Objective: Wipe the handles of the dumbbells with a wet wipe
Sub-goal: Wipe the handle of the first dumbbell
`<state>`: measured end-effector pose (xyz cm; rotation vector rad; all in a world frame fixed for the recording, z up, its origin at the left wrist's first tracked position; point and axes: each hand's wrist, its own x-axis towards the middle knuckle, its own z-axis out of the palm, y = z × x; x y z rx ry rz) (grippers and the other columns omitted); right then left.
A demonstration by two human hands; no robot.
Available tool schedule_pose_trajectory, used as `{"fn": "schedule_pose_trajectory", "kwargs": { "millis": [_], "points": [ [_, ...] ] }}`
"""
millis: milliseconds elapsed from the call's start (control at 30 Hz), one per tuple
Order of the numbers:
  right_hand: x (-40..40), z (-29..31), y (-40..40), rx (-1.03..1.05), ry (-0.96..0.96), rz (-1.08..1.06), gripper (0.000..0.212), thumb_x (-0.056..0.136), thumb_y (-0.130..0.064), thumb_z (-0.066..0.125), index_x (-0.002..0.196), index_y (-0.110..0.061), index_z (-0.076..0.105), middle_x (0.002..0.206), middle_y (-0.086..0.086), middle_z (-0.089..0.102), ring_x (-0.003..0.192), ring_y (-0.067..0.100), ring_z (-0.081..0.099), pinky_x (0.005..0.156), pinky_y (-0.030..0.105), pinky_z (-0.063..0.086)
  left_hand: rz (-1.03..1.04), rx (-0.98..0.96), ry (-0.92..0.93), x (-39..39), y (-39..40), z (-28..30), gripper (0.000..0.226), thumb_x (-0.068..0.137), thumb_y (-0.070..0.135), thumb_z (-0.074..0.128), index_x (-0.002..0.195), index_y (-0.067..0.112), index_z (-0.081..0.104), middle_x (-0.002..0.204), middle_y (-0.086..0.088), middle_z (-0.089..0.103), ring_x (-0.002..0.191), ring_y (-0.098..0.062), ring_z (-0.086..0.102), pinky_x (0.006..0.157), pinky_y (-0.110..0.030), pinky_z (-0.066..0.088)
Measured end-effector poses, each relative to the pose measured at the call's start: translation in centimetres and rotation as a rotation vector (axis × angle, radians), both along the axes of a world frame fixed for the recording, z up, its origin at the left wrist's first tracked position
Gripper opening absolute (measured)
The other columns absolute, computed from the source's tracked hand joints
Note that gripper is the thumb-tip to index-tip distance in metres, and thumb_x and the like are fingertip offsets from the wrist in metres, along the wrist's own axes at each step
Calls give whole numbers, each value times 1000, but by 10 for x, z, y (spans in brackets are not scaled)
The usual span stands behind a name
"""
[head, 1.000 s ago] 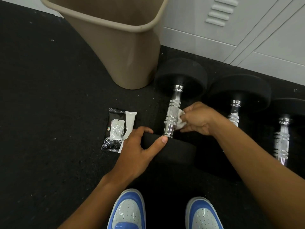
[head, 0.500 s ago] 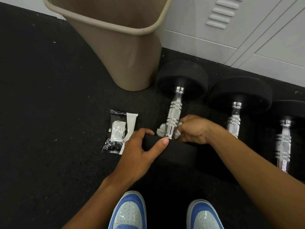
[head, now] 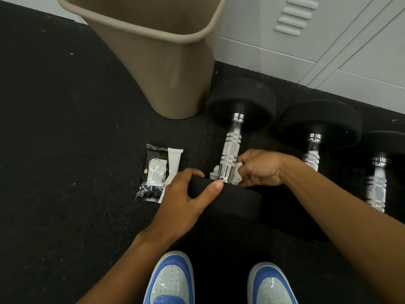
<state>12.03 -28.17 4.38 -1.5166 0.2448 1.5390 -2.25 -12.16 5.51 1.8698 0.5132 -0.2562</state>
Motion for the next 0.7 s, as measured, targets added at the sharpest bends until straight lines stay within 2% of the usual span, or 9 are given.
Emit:
{"fn": "schedule_pose_trajectory", "kwargs": {
  "millis": [67,167,300,400,467,600,700],
  "points": [
    [8,4,-1,-64,-65,88,25,80,18,52,87,-3,64,85,12,67,73,17,66,74,28,55,3,-1,7,-1,-1,0,53,61,75,56,93,34,59,91,7,62,86,-9,61,75,-27,50],
    [16,6,1,-115,-151,-23,26,80,17,52,79,-7,61,79,7,63,73,14,60,71,25,49,-9,22,4,-1,-1,1,54,60,76,55,94,34,59,92,6,61,85,-9,60,74,-26,49],
    [-4,0,7,-75,-156,-139,32,77,24,49,88,-3,62,81,8,65,75,16,63,69,26,55,0,20,-8,0,-3,3,53,60,75,54,93,33,59,92,6,62,86,-7,60,74,-25,48],
    [-9,3,3,-47,-111,-47,32,78,24,48,87,-3,64,83,9,66,76,17,64,64,22,56,-1,27,-8,0,-2,2,53,61,75,53,93,34,59,92,7,62,85,-6,59,72,-21,45],
    [3,10,-5,-72,-124,-17,29,80,22,47,82,-2,63,82,11,65,76,17,64,67,24,56,3,30,-9,-1,-3,2,54,60,75,53,93,33,59,92,6,61,85,-6,59,73,-22,45],
    [16,16,-4,-93,-180,-176,26,81,21,49,80,-3,59,80,10,63,74,16,62,62,22,55,11,46,-23,-1,-5,0,53,60,76,54,92,34,58,90,8,61,82,-4,58,71,-19,43],
    [0,4,8,-68,-150,-212,32,77,26,47,84,-4,59,82,9,64,78,18,63,71,27,55,16,49,-24,-1,-5,1,54,59,75,53,93,33,59,92,10,61,85,0,57,72,-16,42]
  ]
}}
